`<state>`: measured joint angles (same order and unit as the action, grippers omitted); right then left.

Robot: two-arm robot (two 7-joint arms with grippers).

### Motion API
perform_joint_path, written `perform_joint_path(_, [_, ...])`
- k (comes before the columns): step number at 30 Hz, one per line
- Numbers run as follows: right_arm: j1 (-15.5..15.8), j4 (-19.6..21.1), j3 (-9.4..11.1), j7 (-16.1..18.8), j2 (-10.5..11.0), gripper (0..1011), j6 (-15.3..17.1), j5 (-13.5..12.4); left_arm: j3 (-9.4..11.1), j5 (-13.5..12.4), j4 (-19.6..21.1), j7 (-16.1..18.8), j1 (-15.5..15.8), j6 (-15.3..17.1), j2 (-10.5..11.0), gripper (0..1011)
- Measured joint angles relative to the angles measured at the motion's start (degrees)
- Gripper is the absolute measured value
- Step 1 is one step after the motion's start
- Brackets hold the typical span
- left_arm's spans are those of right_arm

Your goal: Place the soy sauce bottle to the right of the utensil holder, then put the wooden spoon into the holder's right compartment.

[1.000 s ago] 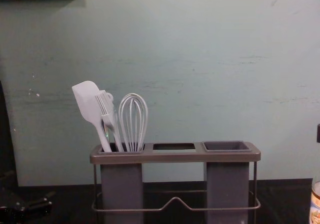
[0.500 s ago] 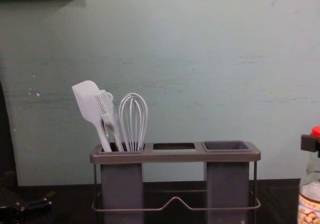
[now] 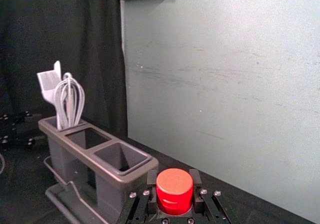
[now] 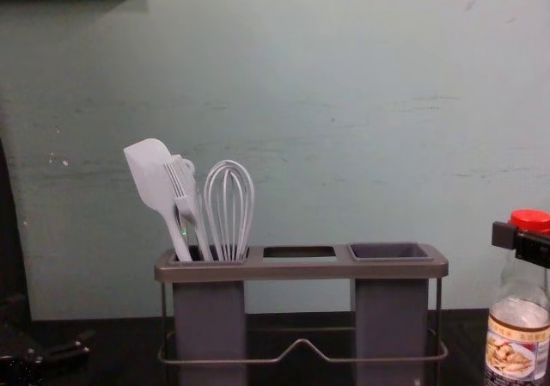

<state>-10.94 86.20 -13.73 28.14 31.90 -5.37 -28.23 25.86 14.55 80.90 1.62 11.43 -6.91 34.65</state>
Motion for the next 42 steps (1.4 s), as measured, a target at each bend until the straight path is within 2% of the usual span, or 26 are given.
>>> perform_joint_path(20, [-5.67, -7.08, -1.70, 1.61, -3.49, 382, 0.56, 1.23, 0.00, 0.00, 0.00, 0.00, 0.00, 0.00, 0.00, 1005])
perform_joint_path(42, [-7.52, -10.42, -3.08, 1.95, -5.06, 382, 0.10, 2.59, 0.00, 0.00, 0.00, 0.00, 0.00, 0.00, 0.00, 1005])
